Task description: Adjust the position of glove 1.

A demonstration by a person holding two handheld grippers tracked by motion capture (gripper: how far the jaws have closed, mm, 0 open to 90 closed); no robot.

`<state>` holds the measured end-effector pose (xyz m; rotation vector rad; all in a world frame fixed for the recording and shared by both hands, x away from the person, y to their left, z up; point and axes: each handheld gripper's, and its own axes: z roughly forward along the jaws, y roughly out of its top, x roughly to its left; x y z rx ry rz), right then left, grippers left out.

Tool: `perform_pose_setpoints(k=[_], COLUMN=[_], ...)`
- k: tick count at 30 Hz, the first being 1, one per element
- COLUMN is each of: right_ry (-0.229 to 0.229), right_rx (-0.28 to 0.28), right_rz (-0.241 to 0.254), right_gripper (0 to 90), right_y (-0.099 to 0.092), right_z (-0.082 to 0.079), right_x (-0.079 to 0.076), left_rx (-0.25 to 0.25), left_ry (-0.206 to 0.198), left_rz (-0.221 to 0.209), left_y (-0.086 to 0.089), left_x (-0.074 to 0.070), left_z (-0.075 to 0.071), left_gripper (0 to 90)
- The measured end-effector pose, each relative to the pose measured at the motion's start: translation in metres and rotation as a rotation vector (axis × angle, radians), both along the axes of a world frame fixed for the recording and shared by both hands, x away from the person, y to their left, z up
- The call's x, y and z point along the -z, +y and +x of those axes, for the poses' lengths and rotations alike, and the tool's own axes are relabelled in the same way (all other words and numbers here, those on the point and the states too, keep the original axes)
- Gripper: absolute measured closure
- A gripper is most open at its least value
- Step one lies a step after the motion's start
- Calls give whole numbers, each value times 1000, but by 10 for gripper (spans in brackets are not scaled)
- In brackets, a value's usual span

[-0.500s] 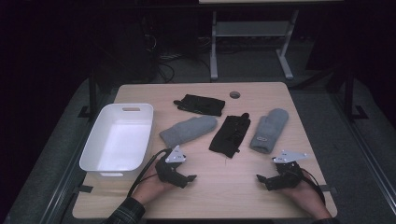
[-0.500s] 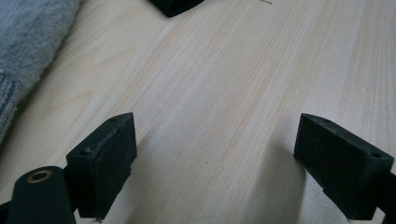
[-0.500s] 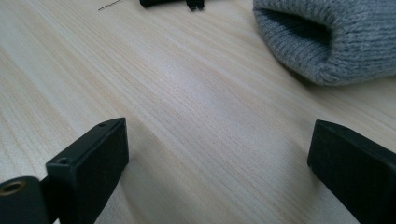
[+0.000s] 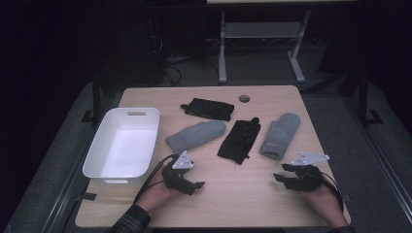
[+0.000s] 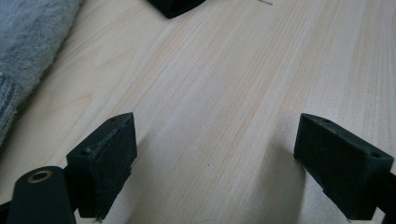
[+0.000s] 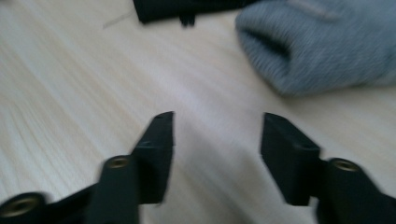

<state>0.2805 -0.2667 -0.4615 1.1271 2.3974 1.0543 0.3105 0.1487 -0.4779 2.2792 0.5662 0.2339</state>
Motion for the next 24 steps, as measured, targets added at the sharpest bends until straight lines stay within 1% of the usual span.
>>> perform_pose_setpoints(k=[1,2,3,4,5,6,7,8,10,11,13,14,15,17,19,20,22,23,24], right_ry=[-10,-10,-4,-7,-8,-7,-7,-14,-20,-29,-33,-44,-44,-54,-49,-49,-43,-41,-40], right_rx=[14,14,15,23,30,31,31,28,27,32,35,47,47,52,59,59,63,64,69], right_rz=[14,14,22,25,19,17,17,12,18,12,14,17,17,18,15,15,14,22,24], right_gripper=[660,660,713,771,814,882,882,900,900,900,900,900,900,900,900,900,900,900,900], right_y=[-2,-2,-3,-3,-3,-3,-3,-3,-4,-5,-5,-6,-6,-6,-6,-6,-6,-8,-9], right_z=[5,5,7,9,11,15,15,18,24,33,35,43,43,50,59,59,65,68,71], right_x=[-6,-6,-8,-10,-11,-14,-14,-16,-20,-24,-26,-30,-30,-33,-34,-34,-34,-34,-34], left_rx=[-4,-5,-7,-2,-1,6,6,8,8,8,7,8,8,7,8,4,8,5,8], left_ry=[2,1,3,3,1,-3,-3,-3,-3,-3,-3,-3,-3,-2,-1,0,-1,1,0], left_rz=[-6,-6,-10,-1,-3,1,1,1,1,1,0,1,1,1,2,-3,1,-4,1], left_y=[0,0,-1,0,0,0,0,0,0,0,0,0,0,0,0,0,0,-1,0], left_x=[0,0,0,0,0,0,0,0,0,0,0,0,0,0,0,0,0,0,0], left_z=[0,0,0,0,0,1,1,1,1,1,1,1,1,1,1,1,1,1,1], left_gripper=[123,123,123,123,122,122,122,122,122,122,122,122,122,122,122,122,122,122,122])
